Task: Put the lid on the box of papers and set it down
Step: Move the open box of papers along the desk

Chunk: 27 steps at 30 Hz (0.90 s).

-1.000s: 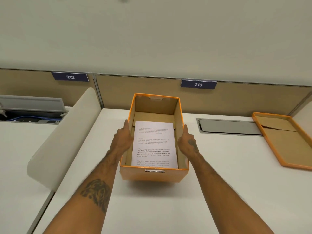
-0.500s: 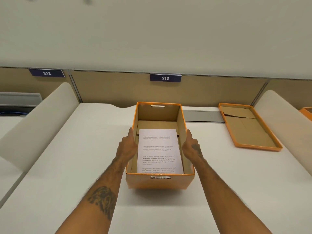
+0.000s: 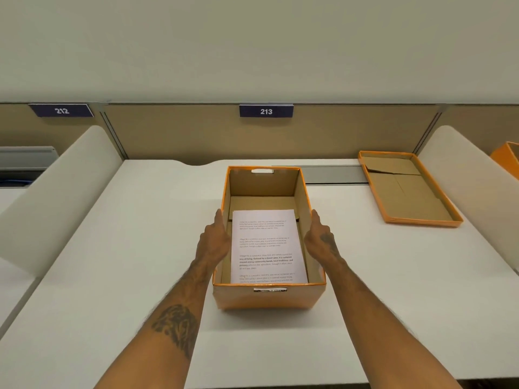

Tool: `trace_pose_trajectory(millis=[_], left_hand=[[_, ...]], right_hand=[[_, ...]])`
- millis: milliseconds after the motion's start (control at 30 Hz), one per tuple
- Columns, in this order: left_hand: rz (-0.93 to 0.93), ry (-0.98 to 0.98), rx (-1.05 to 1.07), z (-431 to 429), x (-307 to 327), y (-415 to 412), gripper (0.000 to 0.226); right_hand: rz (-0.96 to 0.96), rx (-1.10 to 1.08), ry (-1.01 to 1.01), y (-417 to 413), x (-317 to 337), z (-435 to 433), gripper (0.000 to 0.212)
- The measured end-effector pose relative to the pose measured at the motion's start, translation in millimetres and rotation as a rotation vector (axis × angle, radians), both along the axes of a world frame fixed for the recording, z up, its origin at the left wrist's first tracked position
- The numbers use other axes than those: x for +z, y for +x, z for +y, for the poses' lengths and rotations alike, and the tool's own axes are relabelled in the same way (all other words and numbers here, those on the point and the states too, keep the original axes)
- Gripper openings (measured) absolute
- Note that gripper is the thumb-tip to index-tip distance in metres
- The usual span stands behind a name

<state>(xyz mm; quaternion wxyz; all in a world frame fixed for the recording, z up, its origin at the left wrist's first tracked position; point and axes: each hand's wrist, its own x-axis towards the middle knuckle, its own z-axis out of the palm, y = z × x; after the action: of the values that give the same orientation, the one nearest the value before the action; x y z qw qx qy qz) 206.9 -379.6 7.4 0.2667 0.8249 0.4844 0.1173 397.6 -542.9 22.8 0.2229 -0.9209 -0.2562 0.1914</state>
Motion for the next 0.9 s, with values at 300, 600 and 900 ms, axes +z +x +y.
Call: trace_pose_trajectory(millis=[300, 600, 900], left_hand=[[0.010, -0.019, 0.014, -2.8, -10.1, -2.0, 0.072], [0.087, -0.029, -0.015, 11.3, -2.7, -2.4, 0.075], [-0.037, 0.135, -0.148, 23.4, 24.3, 19.1, 0.082]], right_hand=[[-0.001, 0.000, 0.006, -1.0, -12.1, 4.1, 0.068], [0.018, 0.018, 0.079, 5.8, -11.8, 1.6, 0.067], [-0.228, -0.018, 0.073, 26.2, 5.9, -11.2, 0.070]])
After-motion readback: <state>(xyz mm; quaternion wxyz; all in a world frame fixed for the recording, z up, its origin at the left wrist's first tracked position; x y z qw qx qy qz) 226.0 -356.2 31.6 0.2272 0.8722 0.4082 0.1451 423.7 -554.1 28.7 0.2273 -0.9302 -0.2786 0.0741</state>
